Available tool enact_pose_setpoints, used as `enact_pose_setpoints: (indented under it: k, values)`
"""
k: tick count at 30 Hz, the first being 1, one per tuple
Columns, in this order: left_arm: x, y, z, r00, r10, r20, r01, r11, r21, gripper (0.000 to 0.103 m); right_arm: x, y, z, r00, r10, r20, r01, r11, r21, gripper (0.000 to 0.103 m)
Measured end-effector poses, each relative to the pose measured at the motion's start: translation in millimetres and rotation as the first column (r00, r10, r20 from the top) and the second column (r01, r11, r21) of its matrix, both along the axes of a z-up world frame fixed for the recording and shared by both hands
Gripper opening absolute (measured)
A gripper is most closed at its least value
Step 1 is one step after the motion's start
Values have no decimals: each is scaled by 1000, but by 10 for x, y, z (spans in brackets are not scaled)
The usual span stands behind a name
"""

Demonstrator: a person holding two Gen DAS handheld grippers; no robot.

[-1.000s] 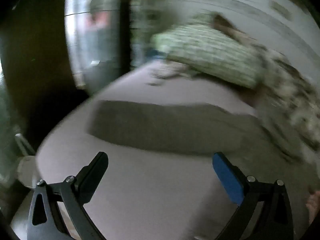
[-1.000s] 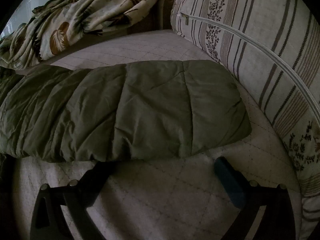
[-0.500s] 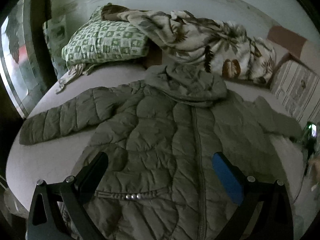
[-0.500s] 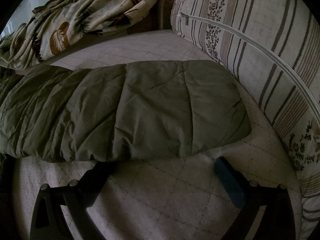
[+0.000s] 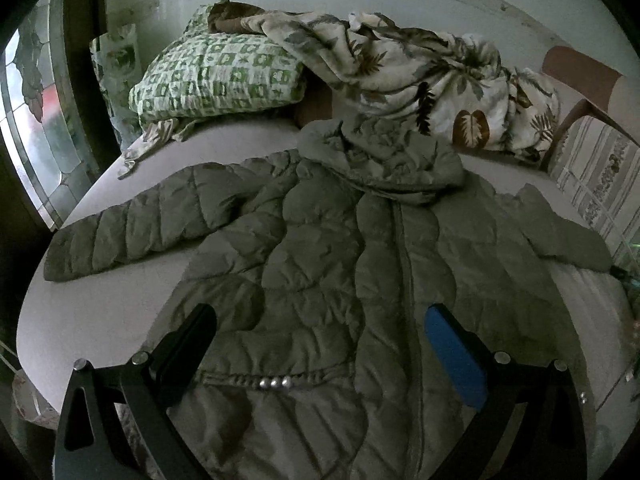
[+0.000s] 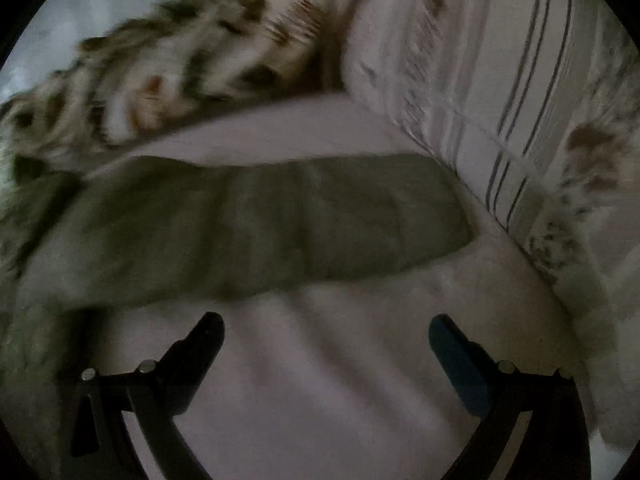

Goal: Fold large clothes

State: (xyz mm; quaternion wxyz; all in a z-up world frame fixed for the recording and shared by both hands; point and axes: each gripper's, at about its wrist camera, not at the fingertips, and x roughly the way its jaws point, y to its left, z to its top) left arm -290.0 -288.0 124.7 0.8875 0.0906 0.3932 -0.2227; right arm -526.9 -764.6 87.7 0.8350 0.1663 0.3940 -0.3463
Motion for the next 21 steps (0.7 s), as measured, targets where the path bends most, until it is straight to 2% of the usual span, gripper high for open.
enact_pose_setpoints:
  k: [2,6,11,15,21]
  values:
    - [-40,101,30,1000,2,-11,-2,1000,1,103,14,484,240,997,57,42,-56,998,-19,103]
    - [-148,327,57,999,1,-33,-2,1000,-15,103,27,1595,742,970,150,191,-147,989,-27,103]
    - [-357,584,125,1000,-13,-8,12,1000,-18,103,-62,2565,1018,933,204,297,-200,979,-46,103]
    - [-458,686,143,1000,-21,-1,21,1000,-3,103,-142,2969,1059,914,208,347,-215,976,-18,103]
    - [-602,845,108,999,-31,14,31,999,13,103,-200,3265,1168,915,236,328,-232,971,-50,103]
